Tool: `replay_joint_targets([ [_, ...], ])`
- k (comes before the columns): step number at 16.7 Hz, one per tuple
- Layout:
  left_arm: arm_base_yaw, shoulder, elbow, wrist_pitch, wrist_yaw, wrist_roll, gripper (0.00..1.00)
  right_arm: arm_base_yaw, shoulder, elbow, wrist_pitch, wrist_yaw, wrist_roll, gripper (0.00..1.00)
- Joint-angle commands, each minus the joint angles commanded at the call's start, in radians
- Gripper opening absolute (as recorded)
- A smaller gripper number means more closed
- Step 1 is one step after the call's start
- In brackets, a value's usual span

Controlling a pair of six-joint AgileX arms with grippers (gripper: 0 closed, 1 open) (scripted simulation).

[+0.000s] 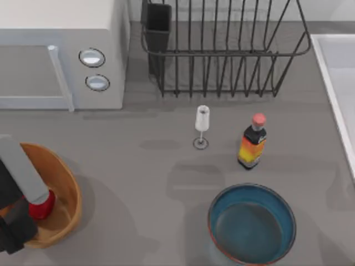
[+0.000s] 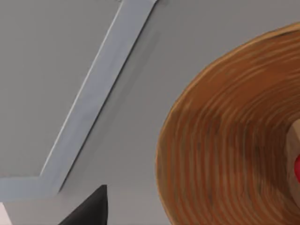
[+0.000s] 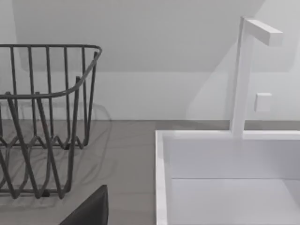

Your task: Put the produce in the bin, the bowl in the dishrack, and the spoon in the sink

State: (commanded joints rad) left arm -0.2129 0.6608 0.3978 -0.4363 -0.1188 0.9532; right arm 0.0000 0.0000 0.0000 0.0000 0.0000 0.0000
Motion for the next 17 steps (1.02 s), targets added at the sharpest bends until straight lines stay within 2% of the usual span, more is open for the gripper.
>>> replay_joint_targets([
  [17, 0.088, -0.419, -0.291, 0.32, 0.088, -0.642, 1.0, 0.0, 0.0, 0.0, 0.0, 0.0, 0.0, 1.0],
])
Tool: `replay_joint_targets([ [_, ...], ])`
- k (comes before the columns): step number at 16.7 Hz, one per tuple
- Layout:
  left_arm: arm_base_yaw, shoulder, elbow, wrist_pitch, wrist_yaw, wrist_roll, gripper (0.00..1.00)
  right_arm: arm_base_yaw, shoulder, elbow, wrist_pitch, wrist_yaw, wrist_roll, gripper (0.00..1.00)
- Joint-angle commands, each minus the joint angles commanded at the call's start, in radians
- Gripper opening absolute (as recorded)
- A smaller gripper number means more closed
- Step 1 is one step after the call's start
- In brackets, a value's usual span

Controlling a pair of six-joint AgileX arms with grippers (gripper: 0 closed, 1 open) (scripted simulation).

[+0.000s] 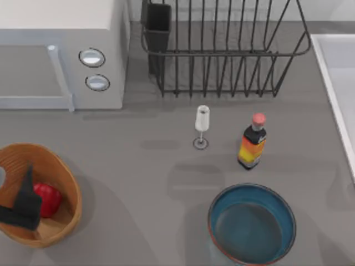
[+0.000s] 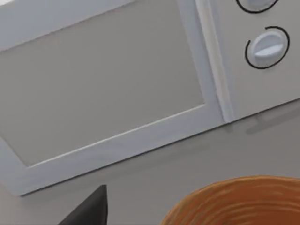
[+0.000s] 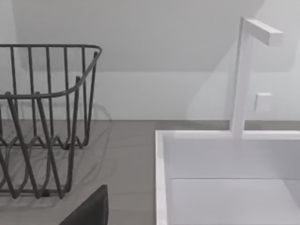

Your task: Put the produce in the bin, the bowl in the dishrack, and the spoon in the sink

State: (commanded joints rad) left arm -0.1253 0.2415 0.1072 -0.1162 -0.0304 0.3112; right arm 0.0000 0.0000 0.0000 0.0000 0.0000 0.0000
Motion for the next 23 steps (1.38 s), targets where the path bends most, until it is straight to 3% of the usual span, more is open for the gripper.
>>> replay_joint_targets([
  [11, 0.112, -0.226, -0.103, 0.113, 0.03, -0.295, 1.0, 0.0, 0.0, 0.0, 0.0, 0.0, 0.0, 1.0],
  [23, 0.125, -0.242, -0.107, 0.116, 0.03, -0.311, 1.0, 0.023, 0.059, 0.044, -0.045, 0.001, 0.024, 1.0],
])
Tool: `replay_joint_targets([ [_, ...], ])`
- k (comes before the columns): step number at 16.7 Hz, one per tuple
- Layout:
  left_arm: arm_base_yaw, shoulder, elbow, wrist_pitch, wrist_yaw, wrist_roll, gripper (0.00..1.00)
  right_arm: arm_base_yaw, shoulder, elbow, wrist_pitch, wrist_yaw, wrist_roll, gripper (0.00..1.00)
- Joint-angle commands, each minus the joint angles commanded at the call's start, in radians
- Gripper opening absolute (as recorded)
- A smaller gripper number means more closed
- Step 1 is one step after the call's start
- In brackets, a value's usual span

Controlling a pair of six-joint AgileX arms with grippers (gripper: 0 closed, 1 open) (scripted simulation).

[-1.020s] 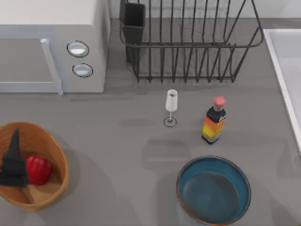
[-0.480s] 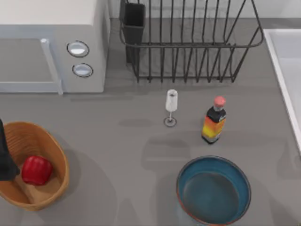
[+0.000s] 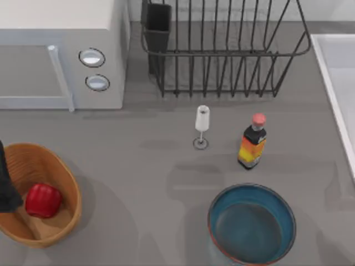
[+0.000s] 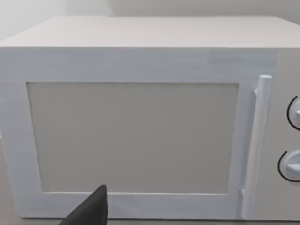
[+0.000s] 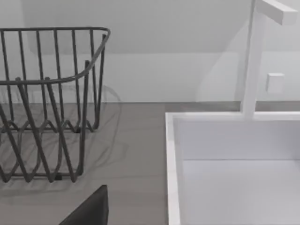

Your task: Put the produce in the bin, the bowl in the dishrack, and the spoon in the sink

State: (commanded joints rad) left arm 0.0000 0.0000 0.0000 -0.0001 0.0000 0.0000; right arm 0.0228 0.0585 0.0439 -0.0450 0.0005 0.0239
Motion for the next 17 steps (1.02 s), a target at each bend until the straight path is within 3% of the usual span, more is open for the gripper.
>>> replay_joint_targets([
  [17, 0.0, 0.0, 0.0, 0.0, 0.0, 0.0, 1.0, 0.44, 1.132, 0.854, -0.862, 0.001, 0.452, 1.0],
])
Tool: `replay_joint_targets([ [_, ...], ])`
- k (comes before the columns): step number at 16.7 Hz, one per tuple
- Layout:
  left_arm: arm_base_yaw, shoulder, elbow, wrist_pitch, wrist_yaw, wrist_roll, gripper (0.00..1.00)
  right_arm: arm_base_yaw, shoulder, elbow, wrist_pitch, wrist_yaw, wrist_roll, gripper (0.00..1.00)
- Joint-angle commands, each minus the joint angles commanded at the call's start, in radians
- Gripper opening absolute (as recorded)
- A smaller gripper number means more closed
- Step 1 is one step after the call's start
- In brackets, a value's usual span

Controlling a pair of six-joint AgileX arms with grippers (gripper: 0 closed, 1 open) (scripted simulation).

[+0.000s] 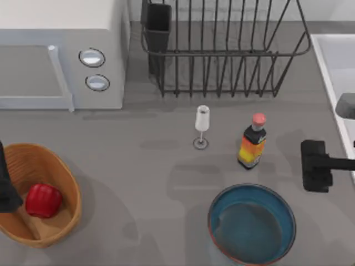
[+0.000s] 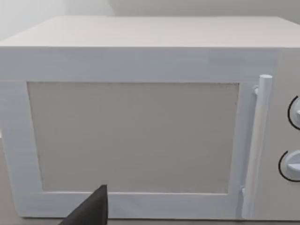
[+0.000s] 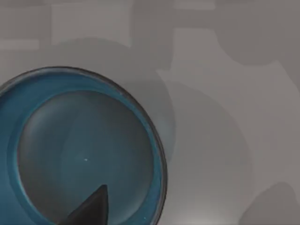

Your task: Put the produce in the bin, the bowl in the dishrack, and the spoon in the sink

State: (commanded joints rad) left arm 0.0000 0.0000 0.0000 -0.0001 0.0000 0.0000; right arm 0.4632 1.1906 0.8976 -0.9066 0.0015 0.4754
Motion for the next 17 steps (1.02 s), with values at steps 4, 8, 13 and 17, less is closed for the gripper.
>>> replay_joint_targets([
  [4, 0.0, 0.0, 0.0, 0.0, 0.0, 0.0, 1.0, 0.086, 0.221, 0.167, -0.167, -0.001, 0.085, 1.0],
  [8, 0.0, 0.0, 0.0, 0.0, 0.0, 0.0, 1.0, 0.137, 0.35, 0.265, -0.265, -0.001, 0.135, 1.0],
  [13, 0.0, 0.0, 0.0, 0.0, 0.0, 0.0, 1.0, 0.145, 0.372, 0.282, -0.281, -0.001, 0.143, 1.0],
  [17, 0.0, 0.0, 0.0, 0.0, 0.0, 0.0, 1.0, 0.142, 0.375, 0.265, -0.264, -0.001, 0.141, 1.0],
])
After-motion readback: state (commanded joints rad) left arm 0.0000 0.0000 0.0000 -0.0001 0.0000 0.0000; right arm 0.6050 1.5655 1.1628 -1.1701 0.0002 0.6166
